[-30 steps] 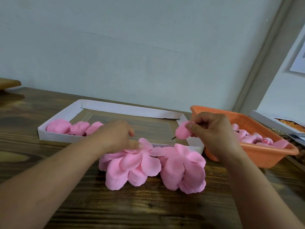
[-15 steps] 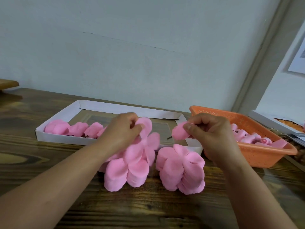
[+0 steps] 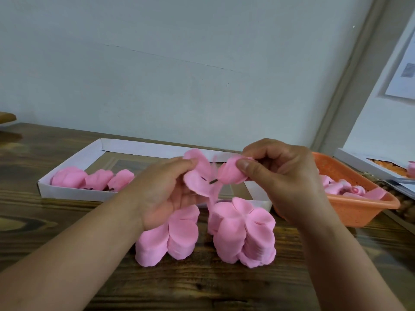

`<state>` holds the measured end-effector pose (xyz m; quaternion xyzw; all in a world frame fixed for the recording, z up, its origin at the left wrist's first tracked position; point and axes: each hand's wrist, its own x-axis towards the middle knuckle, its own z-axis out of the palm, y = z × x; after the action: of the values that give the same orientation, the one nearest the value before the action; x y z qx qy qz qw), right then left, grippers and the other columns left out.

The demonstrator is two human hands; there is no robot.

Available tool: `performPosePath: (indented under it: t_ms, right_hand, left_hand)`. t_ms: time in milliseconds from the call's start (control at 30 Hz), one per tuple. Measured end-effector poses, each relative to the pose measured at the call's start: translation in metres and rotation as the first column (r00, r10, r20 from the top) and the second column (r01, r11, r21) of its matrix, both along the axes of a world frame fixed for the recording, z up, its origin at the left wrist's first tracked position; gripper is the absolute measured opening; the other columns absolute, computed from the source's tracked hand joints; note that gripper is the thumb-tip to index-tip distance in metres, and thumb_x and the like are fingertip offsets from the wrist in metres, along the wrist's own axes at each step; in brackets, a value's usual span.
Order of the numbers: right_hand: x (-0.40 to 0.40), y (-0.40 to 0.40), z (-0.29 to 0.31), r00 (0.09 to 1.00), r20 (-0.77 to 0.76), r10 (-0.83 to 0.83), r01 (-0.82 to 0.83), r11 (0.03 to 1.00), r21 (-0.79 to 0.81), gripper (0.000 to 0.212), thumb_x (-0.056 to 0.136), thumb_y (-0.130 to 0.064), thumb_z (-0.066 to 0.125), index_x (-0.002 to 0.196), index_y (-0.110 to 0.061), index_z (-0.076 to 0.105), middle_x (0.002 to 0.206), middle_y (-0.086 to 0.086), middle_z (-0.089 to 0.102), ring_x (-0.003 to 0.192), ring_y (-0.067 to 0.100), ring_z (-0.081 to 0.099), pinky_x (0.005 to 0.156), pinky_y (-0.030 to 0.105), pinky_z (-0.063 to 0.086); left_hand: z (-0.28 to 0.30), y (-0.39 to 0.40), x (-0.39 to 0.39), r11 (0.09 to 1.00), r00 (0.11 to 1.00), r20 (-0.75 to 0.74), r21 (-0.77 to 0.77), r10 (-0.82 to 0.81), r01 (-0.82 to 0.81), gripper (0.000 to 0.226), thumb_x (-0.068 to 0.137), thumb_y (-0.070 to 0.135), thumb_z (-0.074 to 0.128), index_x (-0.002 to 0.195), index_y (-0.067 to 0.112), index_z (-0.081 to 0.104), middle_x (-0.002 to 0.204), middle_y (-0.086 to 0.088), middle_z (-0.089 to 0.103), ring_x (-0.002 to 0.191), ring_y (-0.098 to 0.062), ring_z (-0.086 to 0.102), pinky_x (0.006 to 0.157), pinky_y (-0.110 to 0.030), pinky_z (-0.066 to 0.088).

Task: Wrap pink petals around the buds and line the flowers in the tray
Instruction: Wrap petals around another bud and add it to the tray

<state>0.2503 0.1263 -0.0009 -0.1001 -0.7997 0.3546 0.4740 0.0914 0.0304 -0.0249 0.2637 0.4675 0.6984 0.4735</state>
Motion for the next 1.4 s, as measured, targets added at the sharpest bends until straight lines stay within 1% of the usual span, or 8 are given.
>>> performPosePath:
  t_ms: [167, 300, 467, 633, 1000, 1167, 1300, 1400]
  right_hand:
    - [-0.002, 0.005, -0.006, 0.998, 0.030, -0.060, 0.059, 0.998, 0.038, 0.020, 0.078, 0.005, 0.068, 0.067, -0.012, 0.065, 0.071, 0.009, 0.064, 0.067, 0.033, 0.059, 0.061, 0.049, 0.050]
    - [-0.006, 0.009, -0.011, 0.996, -0.003, -0.095, 0.095, 0.996, 0.005, 0.019, 0.080, 0.006, 0.067, 0.069, -0.010, 0.065, 0.071, 0.012, 0.065, 0.066, 0.033, 0.059, 0.061, 0.044, 0.049]
    - [-0.009, 0.007, -0.015, 0.994, -0.013, -0.112, 0.111, 0.993, -0.025, 0.012, 0.080, 0.003, 0.068, 0.072, -0.006, 0.067, 0.073, 0.008, 0.066, 0.068, 0.028, 0.061, 0.064, 0.038, 0.050]
    - [-0.013, 0.000, -0.019, 0.996, -0.010, -0.088, 0.088, 0.996, 0.011, 0.012, 0.079, 0.000, 0.069, 0.069, -0.004, 0.066, 0.072, 0.010, 0.066, 0.067, 0.025, 0.060, 0.064, 0.033, 0.051]
    - [-0.004, 0.000, -0.021, 0.983, 0.013, -0.185, 0.184, 0.981, 0.065, 0.011, 0.078, 0.001, 0.069, 0.070, -0.005, 0.067, 0.076, 0.009, 0.066, 0.073, 0.024, 0.061, 0.080, 0.005, 0.041]
    - [-0.005, -0.002, -0.020, 0.985, -0.034, -0.171, 0.173, 0.981, 0.086, 0.009, 0.079, 0.002, 0.069, 0.072, -0.004, 0.067, 0.076, 0.005, 0.067, 0.072, 0.016, 0.060, 0.069, 0.025, 0.048]
    - [-0.007, -0.005, -0.021, 0.973, 0.000, -0.230, 0.227, 0.962, 0.150, 0.009, 0.076, -0.013, 0.066, 0.069, -0.006, 0.067, 0.074, -0.004, 0.065, 0.072, 0.011, 0.058, 0.090, 0.054, 0.045]
    - [-0.008, -0.006, -0.021, 0.977, 0.024, -0.213, 0.203, 0.957, 0.207, 0.009, 0.075, -0.012, 0.064, 0.067, -0.010, 0.067, 0.075, -0.003, 0.064, 0.072, 0.009, 0.057, 0.078, 0.036, 0.049]
  left_hand:
    - [-0.007, -0.002, 0.000, 0.974, 0.920, 0.319, 0.085, -0.227, 0.210, 0.043, 0.087, 0.029, 0.054, 0.113, -0.004, 0.060, 0.109, -0.019, 0.068, 0.097, -0.030, 0.067, 0.089, -0.043, 0.054]
    - [-0.013, 0.000, 0.007, 0.961, 0.856, 0.439, 0.156, -0.274, 0.228, 0.072, 0.078, 0.050, 0.060, 0.124, -0.005, 0.055, 0.121, -0.023, 0.064, 0.102, -0.030, 0.068, 0.086, -0.045, 0.055]
    - [-0.017, 0.002, 0.015, 0.988, 0.875, 0.464, 0.129, -0.136, 0.084, 0.051, 0.059, 0.029, 0.074, 0.101, 0.002, 0.063, 0.098, -0.015, 0.071, 0.079, -0.023, 0.068, 0.072, -0.030, 0.056]
    - [-0.018, 0.005, 0.022, 0.999, 0.894, 0.447, 0.019, 0.017, -0.029, 0.020, 0.077, 0.012, 0.065, 0.096, 0.004, 0.064, 0.074, -0.009, 0.071, 0.058, -0.016, 0.066, 0.047, -0.023, 0.053]
    - [-0.016, 0.001, 0.018, 0.997, 0.975, 0.217, 0.046, 0.050, -0.061, 0.027, 0.099, 0.016, 0.045, 0.100, 0.006, 0.070, 0.092, -0.011, 0.075, 0.075, -0.017, 0.074, 0.057, -0.025, 0.058]
    - [-0.020, 0.002, 0.016, 0.997, 0.991, 0.103, -0.003, 0.083, -0.083, 0.025, 0.098, 0.019, 0.049, 0.115, 0.006, 0.063, 0.104, -0.014, 0.073, 0.098, -0.024, 0.070, 0.091, -0.039, 0.051]
    - [-0.023, 0.004, 0.017, 0.993, 0.993, 0.044, -0.041, 0.110, -0.109, 0.026, 0.096, 0.019, 0.055, 0.117, 0.005, 0.061, 0.106, -0.015, 0.072, 0.101, -0.028, 0.068, 0.096, -0.046, 0.049]
    - [-0.024, 0.004, 0.017, 0.993, 0.994, 0.029, -0.065, 0.101, -0.099, 0.026, 0.096, 0.019, 0.055, 0.115, 0.003, 0.062, 0.103, -0.015, 0.073, 0.100, -0.028, 0.068, 0.094, -0.047, 0.051]
